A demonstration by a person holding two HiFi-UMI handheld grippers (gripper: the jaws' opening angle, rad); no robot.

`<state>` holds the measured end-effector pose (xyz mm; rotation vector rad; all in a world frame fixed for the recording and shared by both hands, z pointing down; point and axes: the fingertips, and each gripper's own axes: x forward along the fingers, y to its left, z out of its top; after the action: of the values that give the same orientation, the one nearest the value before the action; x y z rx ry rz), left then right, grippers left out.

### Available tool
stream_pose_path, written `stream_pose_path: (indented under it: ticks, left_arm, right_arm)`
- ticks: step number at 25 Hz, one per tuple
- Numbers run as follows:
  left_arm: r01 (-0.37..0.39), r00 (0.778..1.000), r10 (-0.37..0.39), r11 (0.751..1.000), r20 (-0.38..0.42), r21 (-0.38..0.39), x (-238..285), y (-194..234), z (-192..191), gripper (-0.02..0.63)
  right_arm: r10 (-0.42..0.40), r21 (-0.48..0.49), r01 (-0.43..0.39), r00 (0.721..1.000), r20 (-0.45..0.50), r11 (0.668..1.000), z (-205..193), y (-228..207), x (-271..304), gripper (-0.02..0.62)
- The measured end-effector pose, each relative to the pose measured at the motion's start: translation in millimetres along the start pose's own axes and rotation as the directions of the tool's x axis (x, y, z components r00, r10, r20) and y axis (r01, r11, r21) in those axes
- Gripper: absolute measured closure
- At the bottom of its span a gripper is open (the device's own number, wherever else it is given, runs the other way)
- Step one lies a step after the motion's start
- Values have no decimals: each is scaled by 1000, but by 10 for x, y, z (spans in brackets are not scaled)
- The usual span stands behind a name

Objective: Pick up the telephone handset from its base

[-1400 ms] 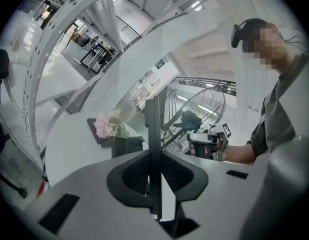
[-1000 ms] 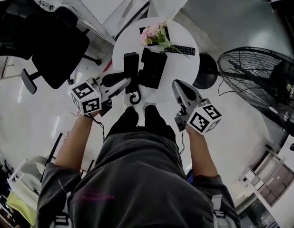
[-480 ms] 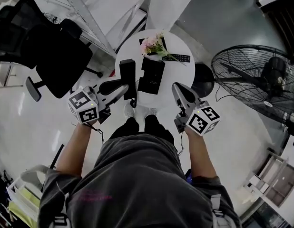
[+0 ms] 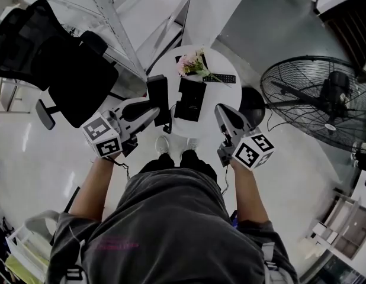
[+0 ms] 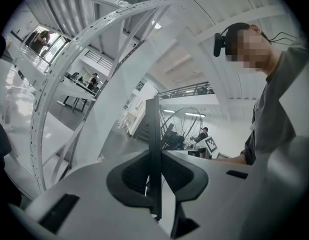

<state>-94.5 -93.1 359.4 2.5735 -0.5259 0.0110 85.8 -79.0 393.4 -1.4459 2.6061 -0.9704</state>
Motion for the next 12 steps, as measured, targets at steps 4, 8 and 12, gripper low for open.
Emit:
stream_pose_path:
  ticks: [4, 8, 12]
  left_arm:
    - [-4, 1000, 3, 1000, 13, 13, -78, -69, 84, 528]
    - [-6, 999, 5, 1000, 32, 28, -139, -128, 162, 528]
    - [-4, 999, 2, 999, 48, 43, -161, -182, 243, 528]
  right_arm:
    - [6, -9, -6, 1000, 17, 1000, 35, 93, -11, 575]
    - [19, -22, -18, 999, 31, 1000, 85, 208, -26, 575]
    - [31, -36, -29, 999, 43, 999, 160, 297, -44, 575]
